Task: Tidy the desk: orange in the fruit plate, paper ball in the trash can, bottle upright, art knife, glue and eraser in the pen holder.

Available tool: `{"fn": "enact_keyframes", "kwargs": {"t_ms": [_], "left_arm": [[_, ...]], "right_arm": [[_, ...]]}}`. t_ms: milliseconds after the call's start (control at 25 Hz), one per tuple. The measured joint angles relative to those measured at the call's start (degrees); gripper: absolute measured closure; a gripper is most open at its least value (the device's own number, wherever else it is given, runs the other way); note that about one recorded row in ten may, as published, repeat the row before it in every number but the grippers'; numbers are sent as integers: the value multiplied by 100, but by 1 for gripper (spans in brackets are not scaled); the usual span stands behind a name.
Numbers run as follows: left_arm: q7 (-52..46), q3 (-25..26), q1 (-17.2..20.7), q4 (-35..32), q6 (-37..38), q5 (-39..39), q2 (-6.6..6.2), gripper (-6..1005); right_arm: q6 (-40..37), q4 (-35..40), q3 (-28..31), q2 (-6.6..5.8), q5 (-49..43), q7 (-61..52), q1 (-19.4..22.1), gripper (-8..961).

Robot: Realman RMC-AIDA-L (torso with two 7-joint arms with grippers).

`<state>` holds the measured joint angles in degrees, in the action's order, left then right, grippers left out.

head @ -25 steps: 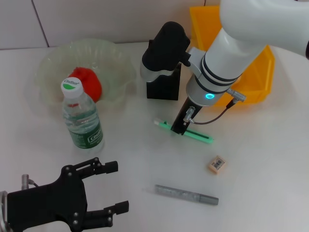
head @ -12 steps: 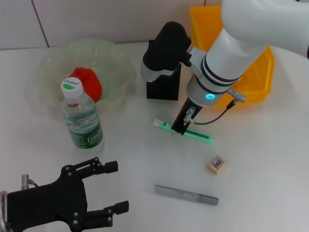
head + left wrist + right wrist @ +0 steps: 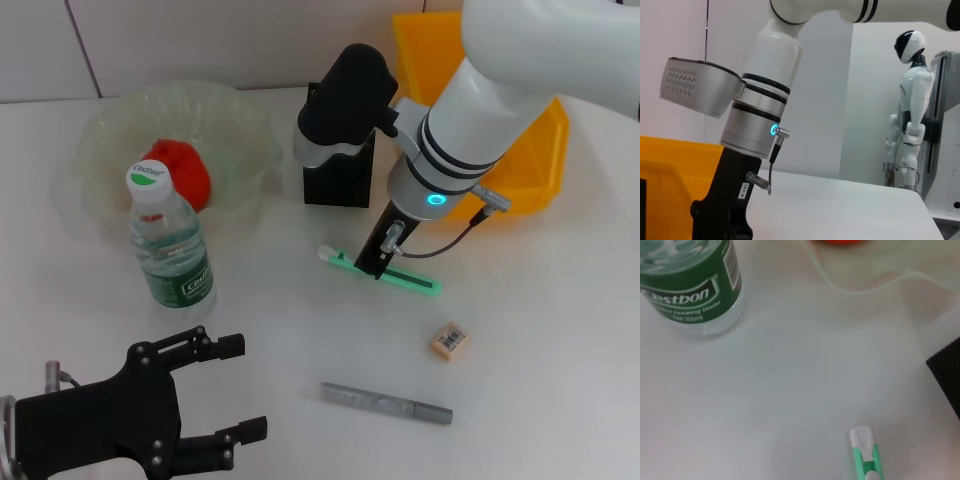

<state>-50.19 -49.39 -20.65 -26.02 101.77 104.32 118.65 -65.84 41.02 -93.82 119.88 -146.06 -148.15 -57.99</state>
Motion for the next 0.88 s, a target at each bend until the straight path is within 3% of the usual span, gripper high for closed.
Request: {"fn": "enact_keyframes", "kwargs": {"t_ms": [680,880], "left_arm": [[9,18,0,0,18,0,0,185],[8,16,-1,0,18,-4,0,185]], "right_arm": [[-178,570,151,-15,8,-12,283,955],[-241,671,309,-23,16,-12,307,896]]}}
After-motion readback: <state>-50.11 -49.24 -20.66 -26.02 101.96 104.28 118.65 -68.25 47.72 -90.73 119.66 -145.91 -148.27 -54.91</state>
